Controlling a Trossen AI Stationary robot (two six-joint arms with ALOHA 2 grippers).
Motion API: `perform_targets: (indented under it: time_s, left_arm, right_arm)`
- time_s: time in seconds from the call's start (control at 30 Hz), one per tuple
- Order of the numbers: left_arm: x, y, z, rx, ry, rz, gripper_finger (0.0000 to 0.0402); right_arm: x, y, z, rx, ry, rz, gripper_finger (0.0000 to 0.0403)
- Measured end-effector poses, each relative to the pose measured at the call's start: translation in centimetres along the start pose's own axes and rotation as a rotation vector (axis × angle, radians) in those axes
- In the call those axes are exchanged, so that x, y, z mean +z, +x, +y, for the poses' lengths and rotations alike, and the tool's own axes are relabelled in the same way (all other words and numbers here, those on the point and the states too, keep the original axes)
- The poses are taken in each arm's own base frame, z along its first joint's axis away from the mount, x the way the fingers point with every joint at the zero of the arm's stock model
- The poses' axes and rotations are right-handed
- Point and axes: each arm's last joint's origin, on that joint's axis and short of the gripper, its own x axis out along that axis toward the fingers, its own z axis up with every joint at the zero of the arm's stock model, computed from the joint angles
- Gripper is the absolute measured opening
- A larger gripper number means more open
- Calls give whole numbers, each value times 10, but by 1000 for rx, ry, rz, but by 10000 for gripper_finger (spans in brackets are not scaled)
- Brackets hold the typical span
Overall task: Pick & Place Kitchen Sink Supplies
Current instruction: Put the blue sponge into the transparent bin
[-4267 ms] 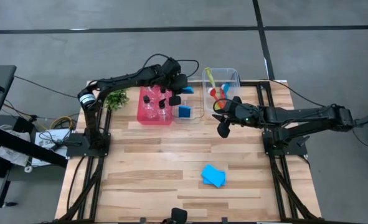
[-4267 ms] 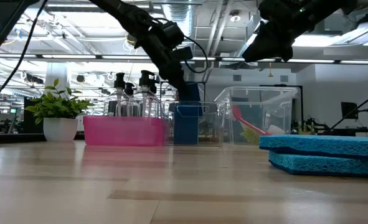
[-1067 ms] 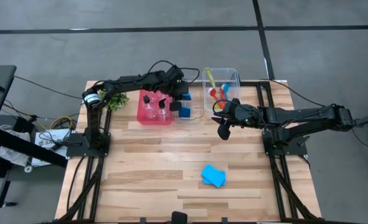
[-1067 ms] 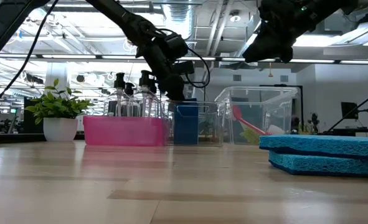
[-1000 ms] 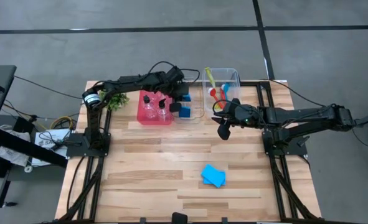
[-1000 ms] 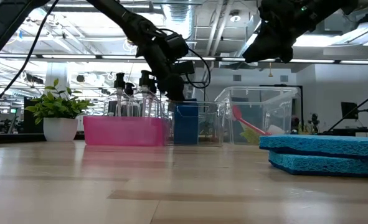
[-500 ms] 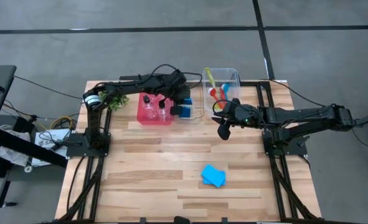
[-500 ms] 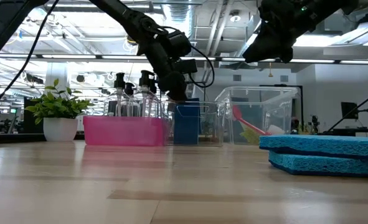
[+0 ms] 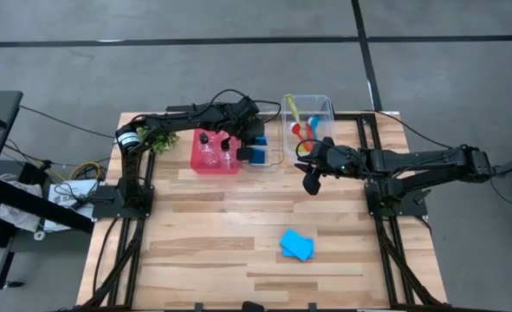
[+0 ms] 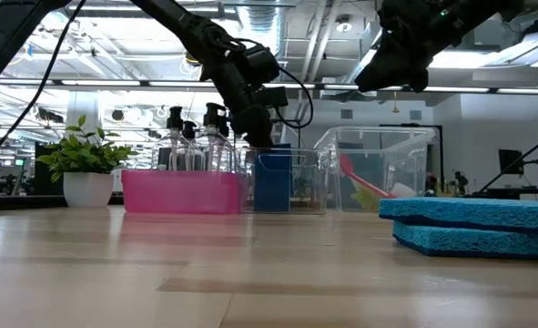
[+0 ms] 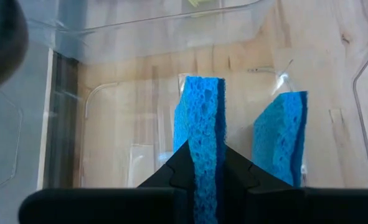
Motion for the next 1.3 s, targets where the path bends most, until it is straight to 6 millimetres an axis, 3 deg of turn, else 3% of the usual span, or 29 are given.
perform_targets:
  time_s: [0.67,1.0,1.3]
  left_arm:
    - [-1,0,0,-5,-1,7,41]
    - [-1,0,-1,-8,-4,10,70]
    - [-1,0,-1,-10,-5,13,72]
  right_arm:
    - [0,0,0,0,0,0,102]
    - [0,0,0,0,0,0,102]
    - [0,0,0,0,0,0,102]
